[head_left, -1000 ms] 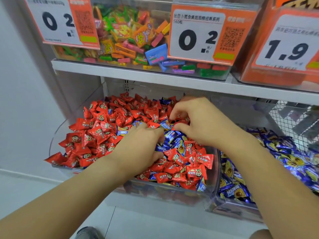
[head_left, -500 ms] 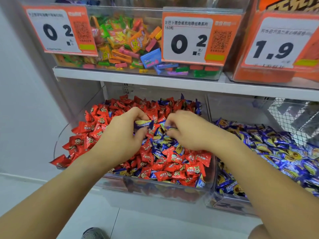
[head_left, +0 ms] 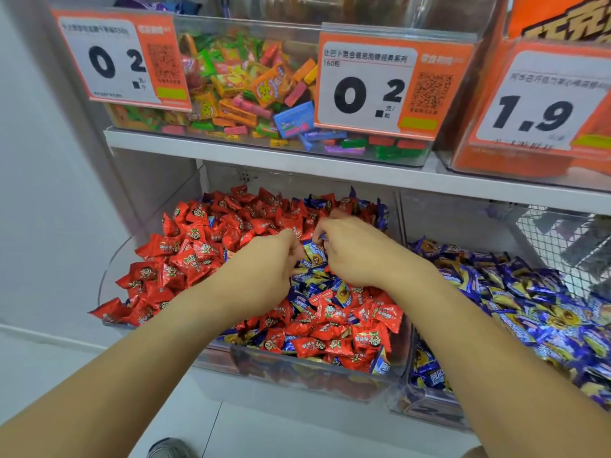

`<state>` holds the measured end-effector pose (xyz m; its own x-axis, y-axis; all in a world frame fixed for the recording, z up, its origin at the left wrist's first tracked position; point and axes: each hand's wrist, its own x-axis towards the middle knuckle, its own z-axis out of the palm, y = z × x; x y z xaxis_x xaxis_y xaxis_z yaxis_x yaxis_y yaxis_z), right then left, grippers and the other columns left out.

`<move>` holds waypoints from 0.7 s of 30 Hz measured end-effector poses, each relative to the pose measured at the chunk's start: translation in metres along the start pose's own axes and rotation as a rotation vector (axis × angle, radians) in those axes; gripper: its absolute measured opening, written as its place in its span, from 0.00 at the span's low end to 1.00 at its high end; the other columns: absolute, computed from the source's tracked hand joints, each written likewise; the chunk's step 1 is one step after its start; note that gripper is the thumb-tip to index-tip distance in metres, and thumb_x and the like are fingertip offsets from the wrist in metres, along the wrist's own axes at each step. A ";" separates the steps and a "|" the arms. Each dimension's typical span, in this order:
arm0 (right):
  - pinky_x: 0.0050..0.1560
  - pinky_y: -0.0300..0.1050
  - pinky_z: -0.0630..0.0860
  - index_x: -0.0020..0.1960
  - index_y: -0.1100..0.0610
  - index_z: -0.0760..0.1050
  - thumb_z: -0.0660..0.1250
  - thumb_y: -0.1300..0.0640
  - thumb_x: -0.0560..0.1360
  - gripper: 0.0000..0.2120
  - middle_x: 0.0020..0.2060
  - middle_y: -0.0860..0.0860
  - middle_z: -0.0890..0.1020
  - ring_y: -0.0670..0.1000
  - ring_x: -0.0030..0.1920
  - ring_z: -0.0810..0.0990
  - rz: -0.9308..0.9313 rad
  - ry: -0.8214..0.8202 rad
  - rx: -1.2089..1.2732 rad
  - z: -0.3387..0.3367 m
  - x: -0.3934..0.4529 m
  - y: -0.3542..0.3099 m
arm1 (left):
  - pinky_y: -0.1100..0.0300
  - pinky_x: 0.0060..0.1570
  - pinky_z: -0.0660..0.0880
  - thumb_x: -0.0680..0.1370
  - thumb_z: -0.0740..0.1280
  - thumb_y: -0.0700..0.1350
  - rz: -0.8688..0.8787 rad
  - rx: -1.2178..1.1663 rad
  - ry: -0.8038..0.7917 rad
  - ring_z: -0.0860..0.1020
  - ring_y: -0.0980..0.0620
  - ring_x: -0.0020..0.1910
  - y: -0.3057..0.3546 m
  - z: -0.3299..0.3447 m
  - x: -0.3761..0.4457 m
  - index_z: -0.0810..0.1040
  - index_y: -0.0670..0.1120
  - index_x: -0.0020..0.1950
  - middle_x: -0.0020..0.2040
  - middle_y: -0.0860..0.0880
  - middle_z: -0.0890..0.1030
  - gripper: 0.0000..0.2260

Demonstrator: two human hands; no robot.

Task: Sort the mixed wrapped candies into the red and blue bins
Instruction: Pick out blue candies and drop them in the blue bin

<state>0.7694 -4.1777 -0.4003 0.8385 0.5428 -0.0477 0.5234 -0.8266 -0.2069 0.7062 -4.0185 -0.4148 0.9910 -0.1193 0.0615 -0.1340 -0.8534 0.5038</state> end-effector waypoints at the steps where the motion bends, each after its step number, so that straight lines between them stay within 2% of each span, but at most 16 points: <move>1: 0.51 0.53 0.77 0.63 0.59 0.71 0.62 0.63 0.78 0.13 0.57 0.55 0.72 0.57 0.52 0.77 -0.001 -0.011 0.014 -0.001 0.001 0.000 | 0.67 0.29 0.69 0.82 0.57 0.36 0.007 0.008 -0.028 0.72 0.58 0.32 -0.002 0.000 0.000 0.75 0.45 0.54 0.40 0.53 0.75 0.08; 3: 0.53 0.52 0.76 0.67 0.58 0.67 0.62 0.61 0.79 0.17 0.61 0.56 0.69 0.58 0.54 0.77 -0.005 -0.033 0.030 0.000 0.001 0.000 | 0.70 0.32 0.68 0.82 0.59 0.40 0.030 0.023 -0.034 0.73 0.59 0.33 -0.006 0.001 0.000 0.77 0.47 0.52 0.38 0.55 0.75 0.08; 4: 0.55 0.53 0.76 0.69 0.57 0.66 0.62 0.60 0.80 0.18 0.62 0.56 0.69 0.58 0.55 0.77 -0.011 -0.046 0.028 0.002 0.000 -0.001 | 0.67 0.33 0.70 0.82 0.62 0.45 0.048 0.038 -0.020 0.74 0.59 0.33 -0.008 0.002 0.000 0.78 0.49 0.50 0.36 0.55 0.76 0.06; 6: 0.57 0.56 0.76 0.72 0.57 0.63 0.63 0.59 0.80 0.21 0.65 0.57 0.68 0.59 0.57 0.76 -0.024 -0.062 0.022 0.006 0.000 -0.002 | 0.61 0.34 0.69 0.79 0.66 0.54 0.067 0.091 0.005 0.74 0.58 0.31 -0.013 0.001 0.000 0.79 0.50 0.46 0.32 0.55 0.77 0.08; 8: 0.58 0.57 0.75 0.74 0.56 0.60 0.63 0.59 0.80 0.24 0.67 0.57 0.67 0.59 0.59 0.76 -0.043 -0.056 0.033 0.008 0.000 -0.003 | 0.60 0.34 0.67 0.77 0.69 0.57 0.072 0.156 0.030 0.73 0.58 0.32 -0.018 0.000 0.001 0.80 0.50 0.47 0.33 0.55 0.75 0.11; 10: 0.62 0.55 0.73 0.76 0.55 0.60 0.61 0.58 0.82 0.24 0.69 0.56 0.68 0.58 0.63 0.74 -0.058 -0.045 0.068 0.007 -0.001 -0.002 | 0.60 0.36 0.68 0.75 0.71 0.58 0.070 0.218 0.066 0.72 0.58 0.35 -0.019 -0.003 0.003 0.81 0.49 0.52 0.36 0.57 0.73 0.14; 12: 0.65 0.50 0.71 0.76 0.54 0.61 0.62 0.52 0.82 0.24 0.70 0.54 0.69 0.55 0.68 0.71 -0.086 -0.028 0.097 0.006 -0.002 -0.001 | 0.59 0.38 0.71 0.74 0.72 0.59 0.051 0.248 0.091 0.73 0.57 0.38 -0.020 -0.005 0.005 0.81 0.48 0.55 0.39 0.56 0.75 0.17; 14: 0.64 0.49 0.72 0.75 0.54 0.61 0.67 0.42 0.78 0.32 0.68 0.52 0.71 0.53 0.66 0.72 -0.111 -0.039 0.101 0.004 -0.004 -0.001 | 0.55 0.46 0.77 0.71 0.73 0.61 0.034 0.254 0.108 0.77 0.53 0.45 -0.020 -0.007 0.006 0.80 0.48 0.59 0.47 0.52 0.79 0.23; 16: 0.58 0.48 0.74 0.72 0.53 0.62 0.73 0.37 0.70 0.39 0.63 0.50 0.73 0.52 0.60 0.74 -0.110 -0.077 0.078 0.005 -0.004 -0.002 | 0.52 0.53 0.77 0.69 0.75 0.61 0.017 0.250 0.086 0.78 0.51 0.53 -0.020 -0.008 0.006 0.78 0.47 0.63 0.55 0.50 0.80 0.27; 19: 0.58 0.50 0.75 0.69 0.52 0.64 0.78 0.39 0.66 0.40 0.61 0.49 0.74 0.52 0.60 0.74 -0.115 -0.099 -0.006 0.010 -0.001 -0.001 | 0.52 0.56 0.77 0.69 0.77 0.58 -0.005 0.247 -0.007 0.79 0.51 0.56 -0.019 -0.007 0.005 0.76 0.47 0.66 0.59 0.50 0.81 0.30; 21: 0.62 0.52 0.74 0.72 0.51 0.64 0.79 0.42 0.66 0.41 0.63 0.51 0.74 0.54 0.64 0.73 -0.130 -0.093 -0.051 0.011 0.001 -0.001 | 0.52 0.53 0.78 0.70 0.76 0.57 -0.009 0.269 -0.039 0.80 0.51 0.53 -0.018 -0.006 0.005 0.77 0.48 0.65 0.56 0.51 0.82 0.27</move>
<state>0.7684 -4.1748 -0.4108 0.7471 0.6549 -0.1141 0.6353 -0.7539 -0.1675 0.7137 -4.0008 -0.4178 0.9917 -0.1262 0.0225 -0.1277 -0.9580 0.2566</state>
